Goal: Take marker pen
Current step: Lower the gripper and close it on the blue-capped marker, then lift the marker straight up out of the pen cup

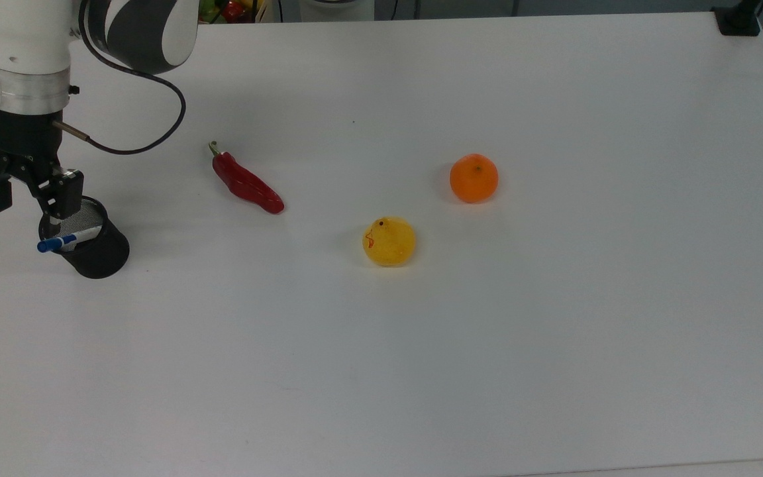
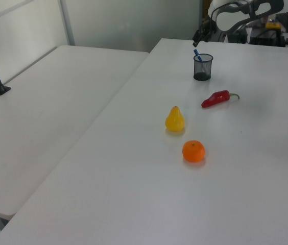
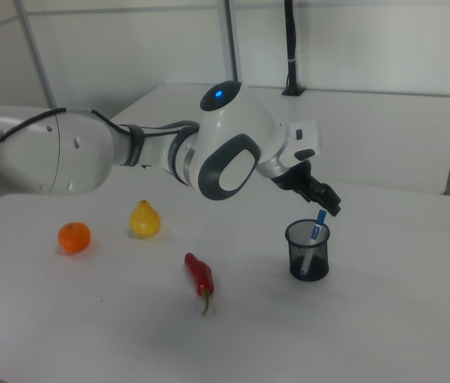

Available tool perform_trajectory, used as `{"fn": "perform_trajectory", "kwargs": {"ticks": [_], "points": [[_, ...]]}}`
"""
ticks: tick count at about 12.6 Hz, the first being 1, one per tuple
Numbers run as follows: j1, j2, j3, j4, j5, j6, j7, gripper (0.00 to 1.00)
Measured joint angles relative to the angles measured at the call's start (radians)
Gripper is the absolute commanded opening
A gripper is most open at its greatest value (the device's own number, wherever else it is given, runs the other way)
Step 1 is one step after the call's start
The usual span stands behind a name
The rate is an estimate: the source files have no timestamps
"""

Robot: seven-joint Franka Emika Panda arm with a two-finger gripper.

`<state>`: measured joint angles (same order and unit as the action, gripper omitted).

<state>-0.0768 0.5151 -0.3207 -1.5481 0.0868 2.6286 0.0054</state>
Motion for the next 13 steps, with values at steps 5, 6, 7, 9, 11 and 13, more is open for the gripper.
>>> {"fn": "perform_trajectory", "kwargs": {"ticks": [5, 6, 7, 9, 11, 13], "points": [[0.002, 0.034, 0.005, 0.001, 0.0, 0.0, 0.0, 0.47], [0.002, 0.043, 0.006, 0.001, 0.0, 0.0, 0.0, 0.39], [0.002, 0.051, 0.006, 0.002, 0.0, 0.0, -0.001, 0.31], [0.003, 0.06, 0.006, 0.003, 0.0, 0.0, -0.007, 0.15], [0.003, 0.062, 0.006, 0.007, 0.0, 0.001, -0.02, 0.03], [0.002, 0.062, 0.006, 0.01, 0.0, 0.001, -0.038, 0.0]]}}
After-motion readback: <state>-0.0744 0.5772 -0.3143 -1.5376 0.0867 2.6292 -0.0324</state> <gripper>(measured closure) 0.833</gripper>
